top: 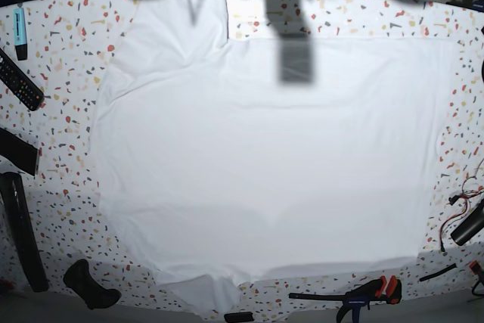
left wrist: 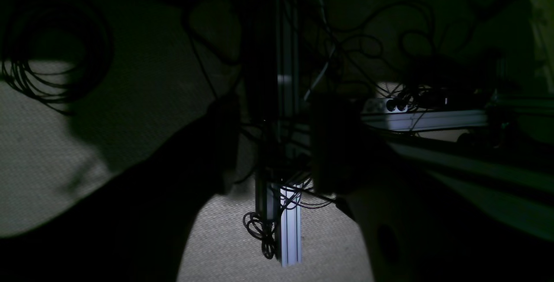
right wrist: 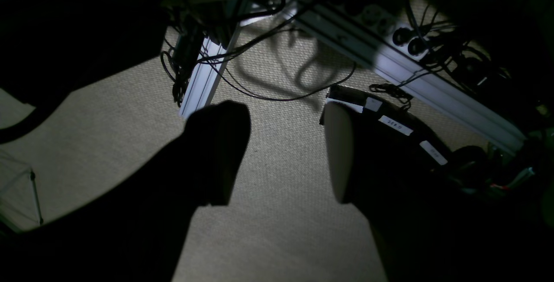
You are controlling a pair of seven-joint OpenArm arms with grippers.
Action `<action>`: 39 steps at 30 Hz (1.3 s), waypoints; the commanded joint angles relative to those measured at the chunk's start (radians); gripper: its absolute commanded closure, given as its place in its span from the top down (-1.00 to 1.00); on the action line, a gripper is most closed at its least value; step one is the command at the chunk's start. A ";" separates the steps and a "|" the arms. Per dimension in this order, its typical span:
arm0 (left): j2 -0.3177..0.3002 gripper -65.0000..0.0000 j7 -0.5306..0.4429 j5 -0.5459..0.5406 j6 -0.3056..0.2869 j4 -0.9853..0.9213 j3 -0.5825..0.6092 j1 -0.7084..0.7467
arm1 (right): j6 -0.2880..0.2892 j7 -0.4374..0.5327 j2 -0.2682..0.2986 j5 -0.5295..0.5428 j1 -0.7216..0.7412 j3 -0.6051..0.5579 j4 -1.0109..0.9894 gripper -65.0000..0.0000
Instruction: Fold the T-shirt properly
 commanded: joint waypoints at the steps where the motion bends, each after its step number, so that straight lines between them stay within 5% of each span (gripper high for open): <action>1: -0.010 -0.19 -0.028 0.000 -0.006 0.002 0.001 0.013 | 0.013 0.011 0.005 0.001 -0.006 0.000 0.003 0.00; 6: -0.009 -0.19 -0.033 0.000 -0.002 0.002 0.001 0.041 | 0.013 0.011 0.005 0.001 -0.006 0.000 0.007 0.00; 12: 0.000 -0.19 -0.045 -0.001 0.160 0.005 0.001 0.053 | 0.013 0.016 0.005 0.001 -0.017 0.001 0.062 0.00; 22: -0.001 -0.19 -0.084 0.000 0.154 0.187 0.001 0.178 | 0.013 0.051 0.018 0.002 -0.158 0.002 0.285 0.00; 39: -0.003 -0.19 -0.086 -0.007 0.143 0.758 0.001 0.656 | -0.023 0.045 0.348 0.001 -0.716 0.002 1.043 0.00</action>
